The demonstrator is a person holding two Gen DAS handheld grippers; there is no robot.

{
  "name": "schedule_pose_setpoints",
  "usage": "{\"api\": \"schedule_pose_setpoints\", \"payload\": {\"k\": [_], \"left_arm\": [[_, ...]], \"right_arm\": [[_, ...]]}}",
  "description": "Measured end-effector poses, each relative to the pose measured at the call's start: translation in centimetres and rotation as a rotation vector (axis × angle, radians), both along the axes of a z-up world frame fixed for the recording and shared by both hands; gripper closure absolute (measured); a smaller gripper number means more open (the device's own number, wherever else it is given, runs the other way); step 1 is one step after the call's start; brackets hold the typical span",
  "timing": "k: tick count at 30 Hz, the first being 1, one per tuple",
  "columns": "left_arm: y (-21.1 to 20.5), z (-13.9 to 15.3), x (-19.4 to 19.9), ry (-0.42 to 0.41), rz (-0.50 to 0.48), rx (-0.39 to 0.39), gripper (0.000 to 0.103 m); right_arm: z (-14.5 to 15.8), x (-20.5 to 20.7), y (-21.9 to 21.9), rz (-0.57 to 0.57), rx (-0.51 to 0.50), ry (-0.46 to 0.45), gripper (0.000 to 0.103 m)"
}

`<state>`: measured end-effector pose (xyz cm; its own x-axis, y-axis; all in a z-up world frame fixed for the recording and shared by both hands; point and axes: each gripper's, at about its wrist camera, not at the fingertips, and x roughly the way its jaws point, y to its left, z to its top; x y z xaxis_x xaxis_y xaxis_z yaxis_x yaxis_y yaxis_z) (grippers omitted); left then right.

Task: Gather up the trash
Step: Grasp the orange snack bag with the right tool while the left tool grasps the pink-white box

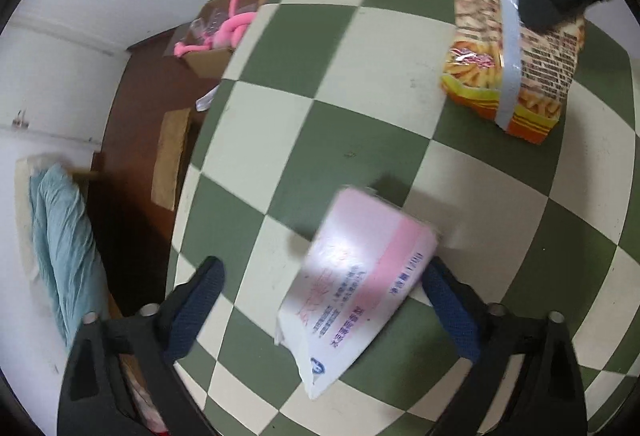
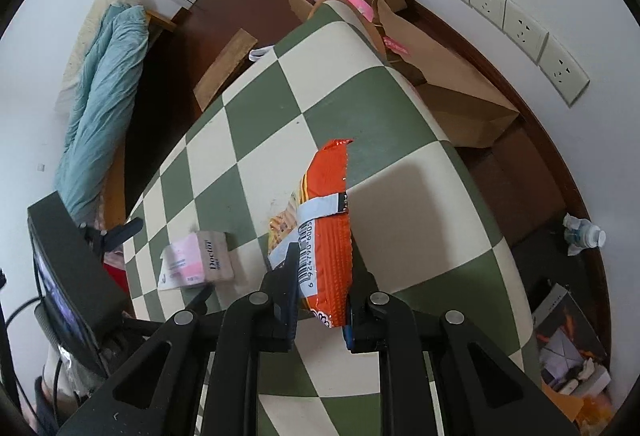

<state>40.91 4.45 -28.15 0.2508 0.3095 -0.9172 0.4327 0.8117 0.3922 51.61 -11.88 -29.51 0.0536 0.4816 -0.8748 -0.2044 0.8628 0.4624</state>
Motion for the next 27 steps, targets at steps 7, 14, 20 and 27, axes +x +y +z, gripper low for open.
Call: {"api": "schedule_pose_setpoints", "payload": {"k": [7, 14, 20, 27], "left_arm": [[-0.6, 0.4, -0.5, 0.035, -0.053, -0.078, 0.049], [0.5, 1.7, -1.3, -0.046, 0.045, -0.099, 0.051], [2.3, 3.8, -3.8, -0.167, 0.199, -0.109, 0.052], [4.9, 7.4, -9.2, -0.338, 0.434, -0.121, 0.052]], "right_arm": [[-0.2, 0.5, 0.4, 0.017, -0.017, 0.008, 0.085], [0.3, 0.1, 0.8, 0.031, -0.019, -0.005, 0.086], [1.7, -1.0, 0.8, 0.056, -0.012, -0.044, 0.086], [5.1, -3.8, 1.8, 0.11, -0.031, -0.165, 0.087]]}}
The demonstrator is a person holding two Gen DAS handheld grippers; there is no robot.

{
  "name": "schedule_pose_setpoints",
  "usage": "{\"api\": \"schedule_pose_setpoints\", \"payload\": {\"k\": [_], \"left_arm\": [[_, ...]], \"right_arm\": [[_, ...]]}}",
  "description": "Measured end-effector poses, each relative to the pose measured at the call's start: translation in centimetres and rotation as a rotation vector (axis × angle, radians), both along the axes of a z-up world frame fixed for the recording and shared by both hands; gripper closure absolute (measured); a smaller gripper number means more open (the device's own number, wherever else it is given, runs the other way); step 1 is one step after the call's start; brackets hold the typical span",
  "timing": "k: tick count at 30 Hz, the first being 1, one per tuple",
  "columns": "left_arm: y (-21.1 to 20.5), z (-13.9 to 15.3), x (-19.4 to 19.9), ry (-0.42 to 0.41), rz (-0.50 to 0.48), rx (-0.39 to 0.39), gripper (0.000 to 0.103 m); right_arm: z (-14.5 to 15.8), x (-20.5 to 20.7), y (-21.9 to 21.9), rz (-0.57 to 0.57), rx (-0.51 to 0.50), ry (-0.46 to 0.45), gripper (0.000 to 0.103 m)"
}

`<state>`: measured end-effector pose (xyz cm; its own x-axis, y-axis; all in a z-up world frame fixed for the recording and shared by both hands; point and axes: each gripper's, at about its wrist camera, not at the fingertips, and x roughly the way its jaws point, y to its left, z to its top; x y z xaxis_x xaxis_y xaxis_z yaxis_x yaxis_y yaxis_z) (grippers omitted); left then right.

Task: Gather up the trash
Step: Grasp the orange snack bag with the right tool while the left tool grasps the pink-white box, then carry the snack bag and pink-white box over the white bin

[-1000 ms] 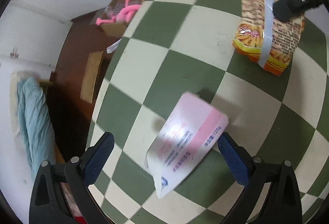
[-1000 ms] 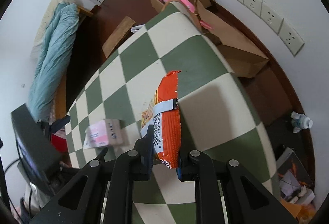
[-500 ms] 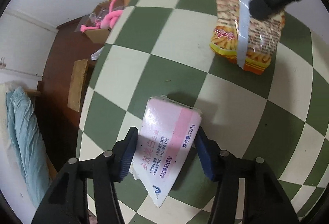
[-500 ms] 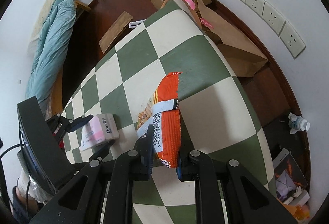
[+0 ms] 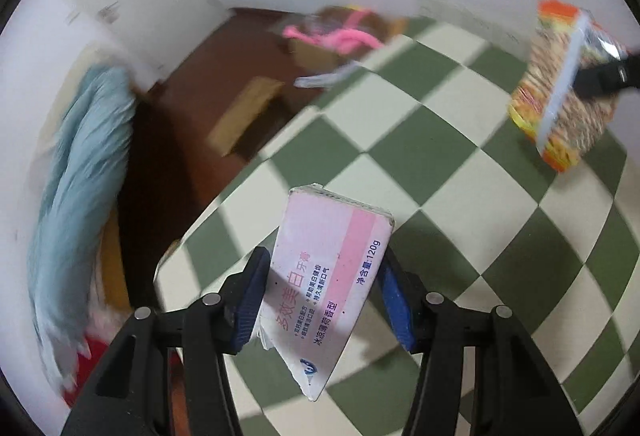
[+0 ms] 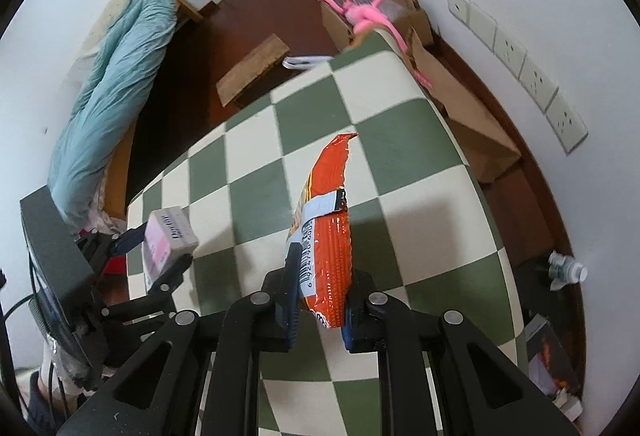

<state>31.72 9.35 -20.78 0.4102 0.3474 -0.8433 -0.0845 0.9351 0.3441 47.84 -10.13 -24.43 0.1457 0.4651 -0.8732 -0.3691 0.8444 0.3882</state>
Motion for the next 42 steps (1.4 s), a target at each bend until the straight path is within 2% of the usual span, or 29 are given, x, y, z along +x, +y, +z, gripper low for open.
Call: {"api": "schedule_pose_setpoints", "payload": {"k": [8, 13, 19, 24, 30, 35, 38, 42], "left_arm": [[2.6, 6.4, -7.6, -0.21, 0.231, -0.055, 0.052], [4.7, 9.8, -12.6, -0.314, 0.331, -0.091, 0.052], [8.2, 13.7, -20.4, -0.424, 0.449, -0.053, 0.052], [12.2, 15.0, -26.8, -0.463, 0.557, -0.03, 0.052], [17.8, 13.2, -34.4, -0.448, 0.715, -0.028, 0.052], [22.7, 9.3, -40.0, -0.399, 0.838, -0.078, 0.052], [25.4, 6.2, -42.9, -0.365, 0.91, -0.16, 0.052], [29.5, 0.8, -45.4, -0.3, 0.99, -0.338, 0.052]], "right_arm": [[4.8, -5.2, 2.2, 0.08, 0.015, -0.132, 0.087], [8.0, -9.8, 4.2, 0.142, 0.055, -0.189, 0.088], [12.0, -16.1, 8.2, 0.25, 0.123, -0.237, 0.088], [14.8, -21.7, 12.8, 0.362, 0.193, -0.261, 0.088], [15.7, -29.5, 20.5, 0.523, 0.249, -0.242, 0.088], [13.0, -35.8, 27.3, 0.654, 0.226, -0.196, 0.088], [9.9, -39.1, 31.0, 0.712, 0.183, -0.161, 0.088], [5.2, -42.3, 35.8, 0.766, 0.11, -0.098, 0.088]]}}
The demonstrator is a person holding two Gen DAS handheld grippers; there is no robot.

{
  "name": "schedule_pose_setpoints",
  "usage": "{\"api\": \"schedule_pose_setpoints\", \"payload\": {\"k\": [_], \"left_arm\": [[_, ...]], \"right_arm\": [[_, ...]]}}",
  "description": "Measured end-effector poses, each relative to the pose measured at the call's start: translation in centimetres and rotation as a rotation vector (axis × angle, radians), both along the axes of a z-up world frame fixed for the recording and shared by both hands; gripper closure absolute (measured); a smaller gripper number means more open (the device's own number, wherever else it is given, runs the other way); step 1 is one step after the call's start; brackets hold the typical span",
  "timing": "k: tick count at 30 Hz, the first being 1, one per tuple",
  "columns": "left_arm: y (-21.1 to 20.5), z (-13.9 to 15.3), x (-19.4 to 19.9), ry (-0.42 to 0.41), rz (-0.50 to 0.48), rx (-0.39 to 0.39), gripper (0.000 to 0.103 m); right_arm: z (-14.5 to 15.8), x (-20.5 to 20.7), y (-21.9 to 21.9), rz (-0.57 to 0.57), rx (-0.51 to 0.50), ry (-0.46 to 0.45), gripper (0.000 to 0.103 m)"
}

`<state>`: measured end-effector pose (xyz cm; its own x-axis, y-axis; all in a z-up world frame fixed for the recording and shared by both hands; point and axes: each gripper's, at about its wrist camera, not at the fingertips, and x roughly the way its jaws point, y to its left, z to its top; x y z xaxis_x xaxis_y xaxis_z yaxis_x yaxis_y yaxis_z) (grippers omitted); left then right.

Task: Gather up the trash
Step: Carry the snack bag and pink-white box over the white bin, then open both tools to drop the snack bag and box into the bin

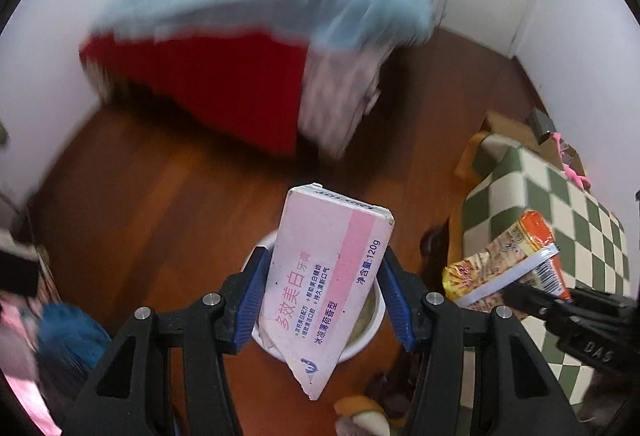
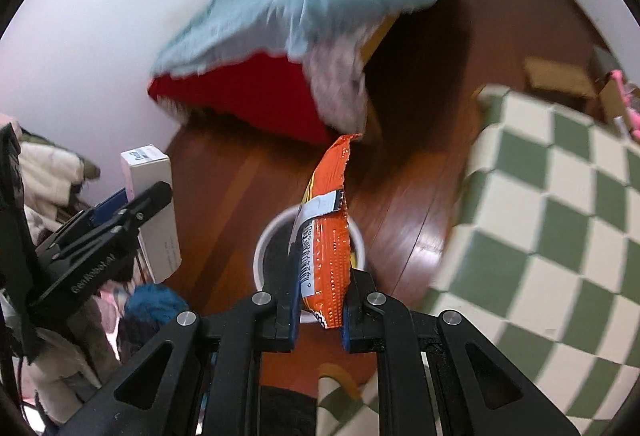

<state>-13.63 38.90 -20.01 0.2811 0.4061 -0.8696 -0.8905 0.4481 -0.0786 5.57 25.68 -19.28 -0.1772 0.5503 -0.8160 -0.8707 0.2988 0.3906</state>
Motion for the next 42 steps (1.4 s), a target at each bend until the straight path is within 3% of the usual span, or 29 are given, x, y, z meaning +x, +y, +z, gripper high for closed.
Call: {"api": "schedule_pose_setpoints", "payload": {"k": [6, 9, 11, 12, 13, 15, 17, 20, 21, 22, 23, 28, 34, 42], "left_arm": [[4.5, -8.0, -2.2, -0.065, 0.064, -0.266, 0.048], [5.7, -10.6, -2.8, -0.09, 0.095, -0.348, 0.047], [6.5, -11.7, -3.0, -0.094, 0.114, -0.382, 0.028], [6.7, -12.1, -3.3, -0.095, 0.128, -0.391, 0.01], [6.9, -12.3, -3.7, -0.104, 0.143, -0.401, 0.002], [7.1, -12.4, -4.4, -0.09, 0.165, -0.403, 0.002], [7.1, -12.4, -5.4, -0.078, 0.184, -0.39, 0.002], [6.1, -11.6, -6.6, -0.038, 0.217, -0.342, 0.002], [5.3, -11.0, -7.0, -0.018, 0.228, -0.315, 0.002], [4.9, -10.7, -7.5, -0.006, 0.238, -0.297, 0.002], [4.2, -10.2, -7.7, 0.004, 0.243, -0.282, 0.002], [0.6, -7.2, -8.3, 0.07, 0.245, -0.186, 0.002], [-4.1, -1.7, -8.4, 0.062, 0.202, -0.104, 0.002], [-10.1, 5.6, -8.6, 0.015, 0.137, -0.027, 0.002]], "right_arm": [[-8.8, -3.2, 5.8, 0.049, -0.149, 0.062, 0.088], [-12.8, -4.4, 8.2, 0.063, -0.218, 0.086, 0.088], [-15.0, -4.8, 9.4, 0.074, -0.249, 0.104, 0.088], [-16.0, -5.0, 10.0, 0.073, -0.266, 0.108, 0.088], [-17.2, -5.2, 10.6, 0.076, -0.284, 0.117, 0.087], [-19.0, -5.4, 11.5, 0.078, -0.318, 0.131, 0.086], [-20.8, -5.5, 12.5, 0.082, -0.347, 0.148, 0.08], [-22.4, -5.4, 13.3, 0.088, -0.378, 0.151, 0.049], [-22.5, -5.3, 13.2, 0.092, -0.379, 0.154, 0.021], [-22.6, -5.4, 13.2, 0.095, -0.388, 0.14, 0.003], [-22.4, -5.5, 13.1, 0.098, -0.39, 0.133, 0.001], [-19.7, -6.5, 11.5, 0.121, -0.394, 0.011, 0.0], [-13.7, -7.3, 7.4, 0.123, -0.347, -0.098, 0.0], [-4.7, -8.2, 0.5, 0.134, -0.232, -0.102, 0.0]]}}
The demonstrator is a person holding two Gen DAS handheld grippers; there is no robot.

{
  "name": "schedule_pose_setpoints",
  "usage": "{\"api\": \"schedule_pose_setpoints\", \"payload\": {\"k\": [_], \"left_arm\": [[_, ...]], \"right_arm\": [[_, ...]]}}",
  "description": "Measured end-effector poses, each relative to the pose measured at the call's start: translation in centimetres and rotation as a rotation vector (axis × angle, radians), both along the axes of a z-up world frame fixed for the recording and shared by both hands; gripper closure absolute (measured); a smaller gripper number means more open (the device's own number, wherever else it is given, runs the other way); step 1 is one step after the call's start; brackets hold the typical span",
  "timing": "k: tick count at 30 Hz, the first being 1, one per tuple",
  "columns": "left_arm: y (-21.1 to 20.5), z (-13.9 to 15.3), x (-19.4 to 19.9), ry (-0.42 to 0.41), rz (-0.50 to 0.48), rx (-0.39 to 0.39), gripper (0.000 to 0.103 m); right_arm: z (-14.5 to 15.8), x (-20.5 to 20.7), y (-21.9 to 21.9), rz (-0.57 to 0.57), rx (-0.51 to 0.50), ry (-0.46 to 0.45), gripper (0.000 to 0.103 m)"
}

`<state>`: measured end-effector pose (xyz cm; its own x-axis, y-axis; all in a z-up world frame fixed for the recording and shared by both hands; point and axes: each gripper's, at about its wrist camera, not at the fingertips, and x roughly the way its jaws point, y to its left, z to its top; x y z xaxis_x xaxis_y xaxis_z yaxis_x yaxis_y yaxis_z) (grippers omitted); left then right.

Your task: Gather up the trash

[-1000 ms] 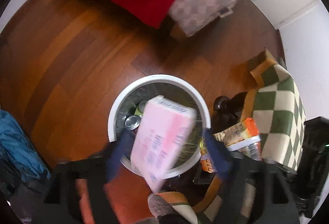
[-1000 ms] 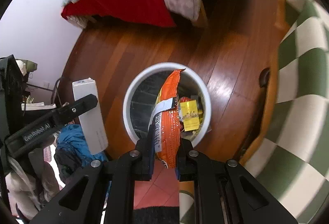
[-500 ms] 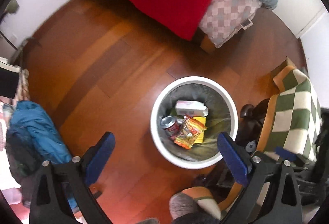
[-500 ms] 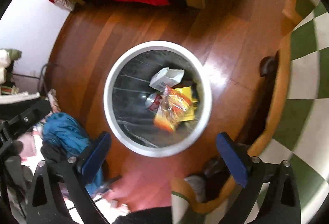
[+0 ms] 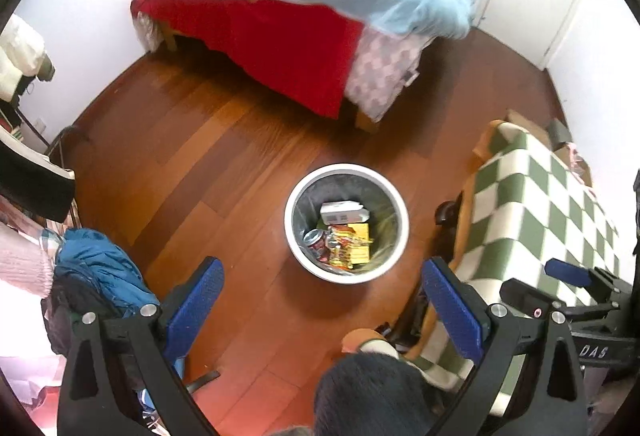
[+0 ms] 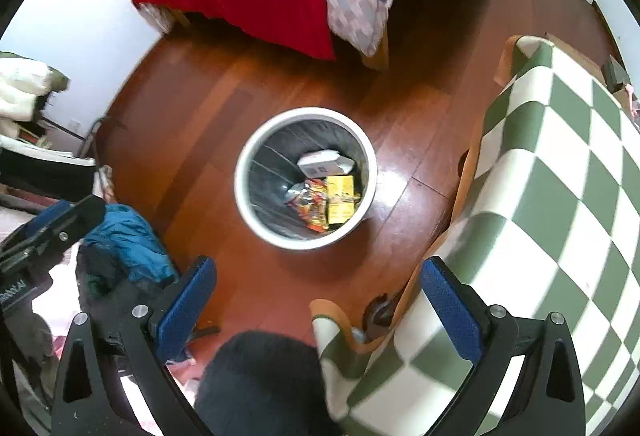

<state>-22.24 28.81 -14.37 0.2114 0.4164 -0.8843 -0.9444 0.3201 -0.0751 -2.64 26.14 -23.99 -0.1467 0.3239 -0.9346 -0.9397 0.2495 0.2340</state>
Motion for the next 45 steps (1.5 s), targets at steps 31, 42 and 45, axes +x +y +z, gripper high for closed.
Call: {"api": "schedule_pose_setpoints", "payload": {"k": [31, 42, 45], "left_arm": [[-10.9, 14.9, -5.6, -0.274, -0.094, 0.074, 0.002], [-11.8, 15.1, -6.3, -0.28, -0.095, 0.076, 0.002], [-11.8, 15.1, -6.3, -0.278, -0.098, 0.076, 0.001]], "right_arm": [[23.8, -4.3, -15.0, 0.158, 0.269, 0.144, 0.0], [24.7, -5.3, -15.5, 0.184, 0.263, 0.162, 0.0], [24.6, -5.5, -15.5, 0.185, 0.257, 0.161, 0.0]]}}
